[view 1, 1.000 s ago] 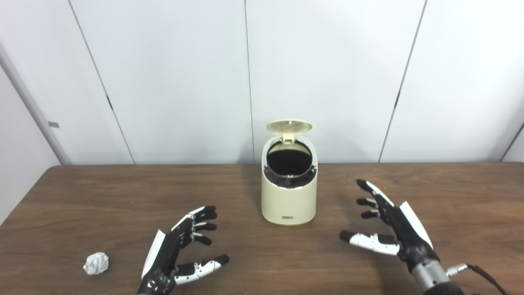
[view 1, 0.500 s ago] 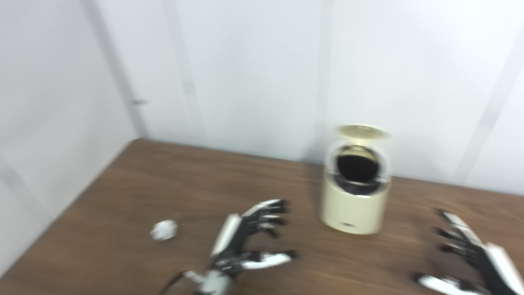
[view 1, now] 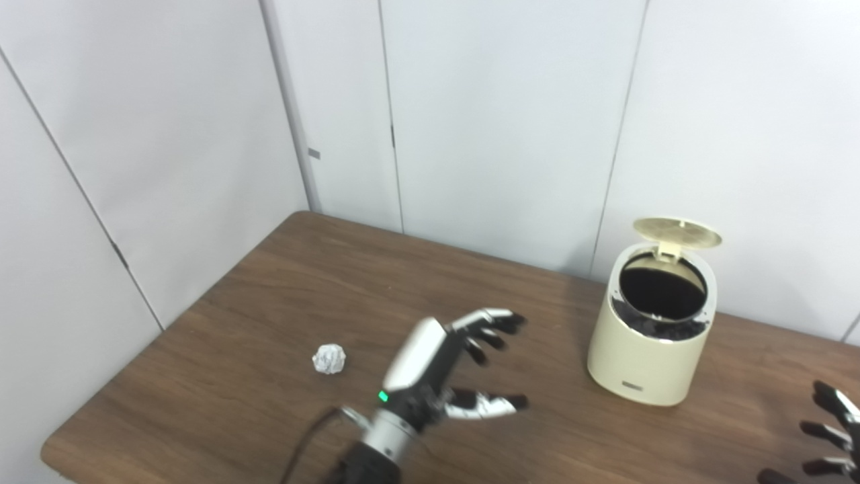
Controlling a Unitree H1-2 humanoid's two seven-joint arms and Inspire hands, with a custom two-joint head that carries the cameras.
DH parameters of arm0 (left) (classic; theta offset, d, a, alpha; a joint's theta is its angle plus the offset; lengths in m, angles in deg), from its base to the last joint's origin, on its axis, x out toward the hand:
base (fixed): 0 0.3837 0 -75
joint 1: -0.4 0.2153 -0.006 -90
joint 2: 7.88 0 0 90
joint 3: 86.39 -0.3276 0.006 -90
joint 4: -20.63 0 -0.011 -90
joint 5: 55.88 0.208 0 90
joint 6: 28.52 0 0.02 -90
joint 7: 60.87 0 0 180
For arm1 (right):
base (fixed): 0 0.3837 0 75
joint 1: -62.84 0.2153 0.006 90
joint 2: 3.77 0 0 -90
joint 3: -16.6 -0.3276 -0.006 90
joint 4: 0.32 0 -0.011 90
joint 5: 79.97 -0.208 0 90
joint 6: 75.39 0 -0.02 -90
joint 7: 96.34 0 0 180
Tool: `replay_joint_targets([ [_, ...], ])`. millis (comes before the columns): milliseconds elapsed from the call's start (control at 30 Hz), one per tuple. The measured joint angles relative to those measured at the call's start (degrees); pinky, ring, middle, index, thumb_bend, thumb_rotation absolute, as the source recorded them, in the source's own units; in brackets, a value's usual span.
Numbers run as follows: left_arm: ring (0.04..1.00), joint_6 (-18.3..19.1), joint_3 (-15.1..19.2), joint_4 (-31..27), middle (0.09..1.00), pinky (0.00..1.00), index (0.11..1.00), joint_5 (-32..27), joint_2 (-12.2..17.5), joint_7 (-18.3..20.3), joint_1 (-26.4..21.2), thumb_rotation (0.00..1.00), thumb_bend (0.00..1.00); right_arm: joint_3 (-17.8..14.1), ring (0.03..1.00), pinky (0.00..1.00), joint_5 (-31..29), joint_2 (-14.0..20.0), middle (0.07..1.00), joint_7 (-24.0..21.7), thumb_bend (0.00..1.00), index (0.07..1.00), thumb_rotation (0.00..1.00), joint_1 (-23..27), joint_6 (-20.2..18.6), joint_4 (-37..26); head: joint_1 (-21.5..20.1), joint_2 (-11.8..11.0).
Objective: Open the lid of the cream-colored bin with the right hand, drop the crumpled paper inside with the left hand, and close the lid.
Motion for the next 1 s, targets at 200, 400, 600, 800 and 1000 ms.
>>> replay_joint_targets([
  [200,0.603,9.1,3.3,-9.1,0.673,0.49,0.707,4.3,5.9,8.1,0.7,0.0,0.76,0.1,0.804,0.55,-0.1,0.1,0.925,-0.3,0.87,0.918,0.52,0.4,0.3,0.2,1.3,-0.1],
  [400,0.604,11.9,7.5,-13.1,0.682,0.49,0.695,11.6,13.3,14.0,1.4,0.0,0.79,0.5,0.8,0.57,-0.2,0.1,0.92,-0.6,0.87,0.913,0.53,1.0,0.3,0.4,1.7,-0.1],
  [600,0.535,13.0,9.6,-13.4,0.636,0.43,0.664,15.0,15.3,16.5,3.0,0.0,0.82,1.1,0.815,0.55,-0.3,0.1,0.932,-1.3,0.84,0.925,0.51,1.8,0.3,0.7,1.7,0.2],
  [800,0.601,13.2,11.4,-11.1,0.658,0.49,0.665,18.3,19.6,18.3,2.9,0.0,0.89,1.1,0.808,0.51,-0.3,0.1,0.934,-1.8,0.83,0.922,0.52,1.8,0.3,0.6,1.7,0.4],
  [1000,0.64,13.8,11.0,-8.9,0.691,0.52,0.692,23.0,20.6,22.5,2.5,0.04,0.9,1.1,0.806,0.48,-0.3,0.1,0.941,-2.2,0.83,0.924,0.52,1.9,0.2,-0.1,1.5,0.8],
])
